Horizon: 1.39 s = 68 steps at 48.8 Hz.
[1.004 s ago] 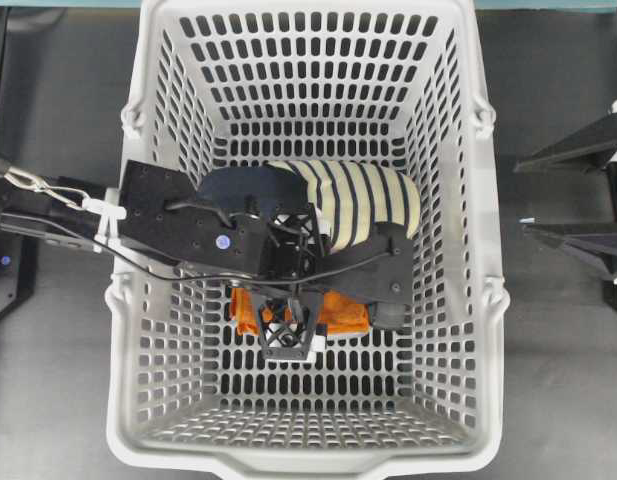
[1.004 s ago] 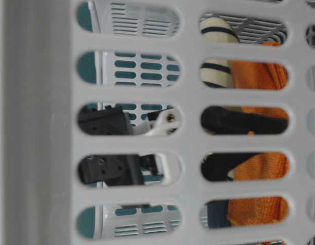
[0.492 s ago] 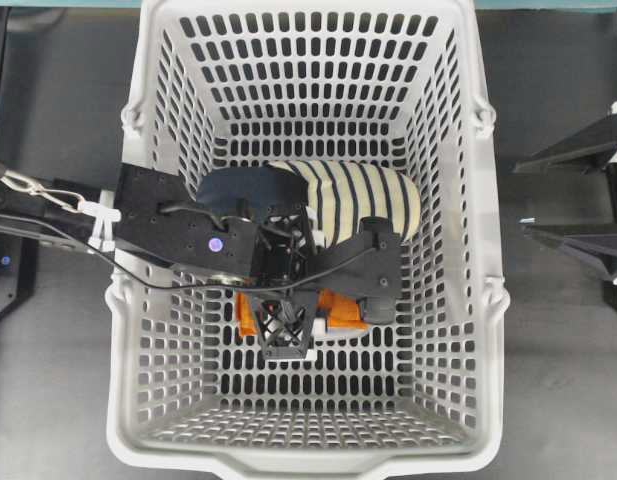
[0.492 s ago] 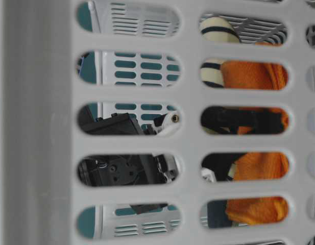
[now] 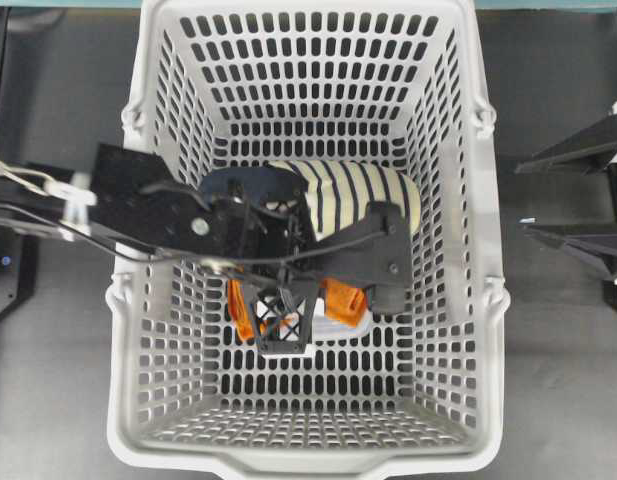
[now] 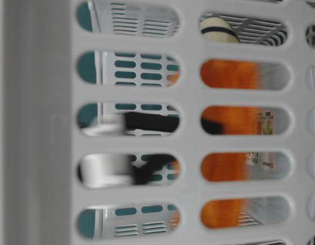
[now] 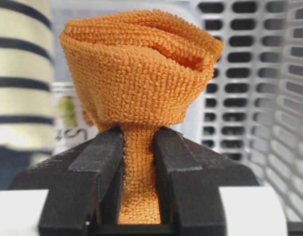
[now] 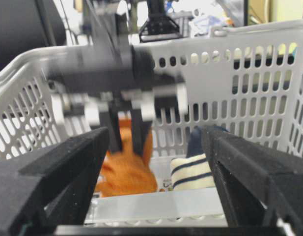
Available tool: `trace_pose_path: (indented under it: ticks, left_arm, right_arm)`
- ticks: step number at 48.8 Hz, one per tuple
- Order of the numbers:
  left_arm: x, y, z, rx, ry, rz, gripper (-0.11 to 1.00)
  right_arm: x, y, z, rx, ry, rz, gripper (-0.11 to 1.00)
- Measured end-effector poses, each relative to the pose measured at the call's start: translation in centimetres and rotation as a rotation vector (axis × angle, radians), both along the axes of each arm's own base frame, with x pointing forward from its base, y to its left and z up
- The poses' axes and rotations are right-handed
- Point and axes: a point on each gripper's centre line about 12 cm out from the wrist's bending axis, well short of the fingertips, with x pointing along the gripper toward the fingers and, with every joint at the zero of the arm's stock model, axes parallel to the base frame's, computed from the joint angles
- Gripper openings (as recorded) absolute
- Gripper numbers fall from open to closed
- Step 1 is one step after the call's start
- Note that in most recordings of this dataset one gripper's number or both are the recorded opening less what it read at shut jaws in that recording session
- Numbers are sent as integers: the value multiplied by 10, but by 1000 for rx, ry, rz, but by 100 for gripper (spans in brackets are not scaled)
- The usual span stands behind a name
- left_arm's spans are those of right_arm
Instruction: Pick up the orange cloth from the shopping basket with the left arm.
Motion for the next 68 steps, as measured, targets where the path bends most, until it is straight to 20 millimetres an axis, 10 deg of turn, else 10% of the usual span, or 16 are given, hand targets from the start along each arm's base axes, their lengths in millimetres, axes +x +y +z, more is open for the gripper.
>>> trace_pose_path:
  ticks: [28,68]
  left_arm:
    - [-17,1,164,-4,-9,18,16]
    - [-8,1,162,3,6,11,16]
  right_arm:
    - [-5,0,4,0,-26,0,71]
    - [-9,0,5,2,-38,1,71]
